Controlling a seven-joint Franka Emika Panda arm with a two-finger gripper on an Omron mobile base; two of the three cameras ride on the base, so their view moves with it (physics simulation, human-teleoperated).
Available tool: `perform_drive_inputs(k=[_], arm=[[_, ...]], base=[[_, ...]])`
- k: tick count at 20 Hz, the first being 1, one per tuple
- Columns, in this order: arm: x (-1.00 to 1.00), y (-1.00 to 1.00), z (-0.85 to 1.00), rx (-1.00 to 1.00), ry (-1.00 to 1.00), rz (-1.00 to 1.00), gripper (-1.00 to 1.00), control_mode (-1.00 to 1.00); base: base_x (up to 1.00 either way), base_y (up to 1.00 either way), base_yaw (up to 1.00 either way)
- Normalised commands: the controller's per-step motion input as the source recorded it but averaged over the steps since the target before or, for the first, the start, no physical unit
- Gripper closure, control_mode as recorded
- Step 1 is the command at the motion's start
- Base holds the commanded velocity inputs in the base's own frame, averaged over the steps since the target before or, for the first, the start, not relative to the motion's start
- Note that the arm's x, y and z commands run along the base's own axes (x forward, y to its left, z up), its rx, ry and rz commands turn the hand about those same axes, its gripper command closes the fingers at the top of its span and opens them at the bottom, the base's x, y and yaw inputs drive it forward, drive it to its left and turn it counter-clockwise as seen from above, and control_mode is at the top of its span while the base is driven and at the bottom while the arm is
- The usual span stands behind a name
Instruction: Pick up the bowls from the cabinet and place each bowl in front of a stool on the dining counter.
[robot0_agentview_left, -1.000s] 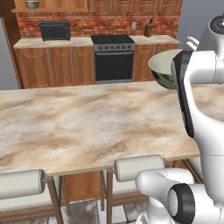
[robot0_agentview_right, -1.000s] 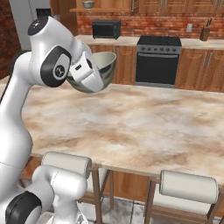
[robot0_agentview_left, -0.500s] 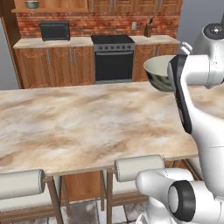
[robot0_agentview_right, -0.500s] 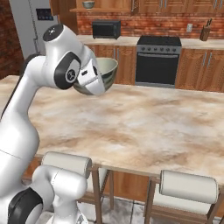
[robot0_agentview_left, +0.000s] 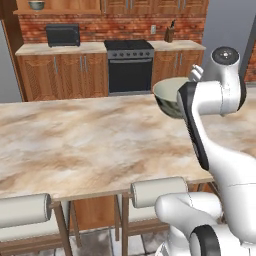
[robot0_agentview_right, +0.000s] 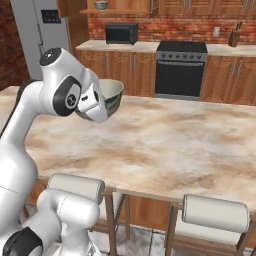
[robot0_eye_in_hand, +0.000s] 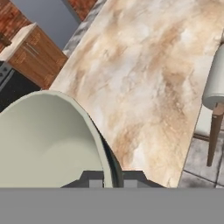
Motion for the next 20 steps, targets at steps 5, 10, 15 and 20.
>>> perform_drive_inputs(k=[5,10,15,20], arm=[[0.05,0.0,-0.47,0.05,0.11,0.02,1.0,-1.0],[0.01,0.0,-0.55,0.06,0.11,0.05,1.0,-1.0],[0.0,0.0,-0.54,0.02,0.07,0.04,1.0,-1.0],[0.0,0.0,-0.5,0.0,0.0,0.0,1.0,-1.0]], base=[[0.0,0.0,0.0],[0.0,0.0,0.0],[0.0,0.0,0.0],[0.0,0.0,0.0]])
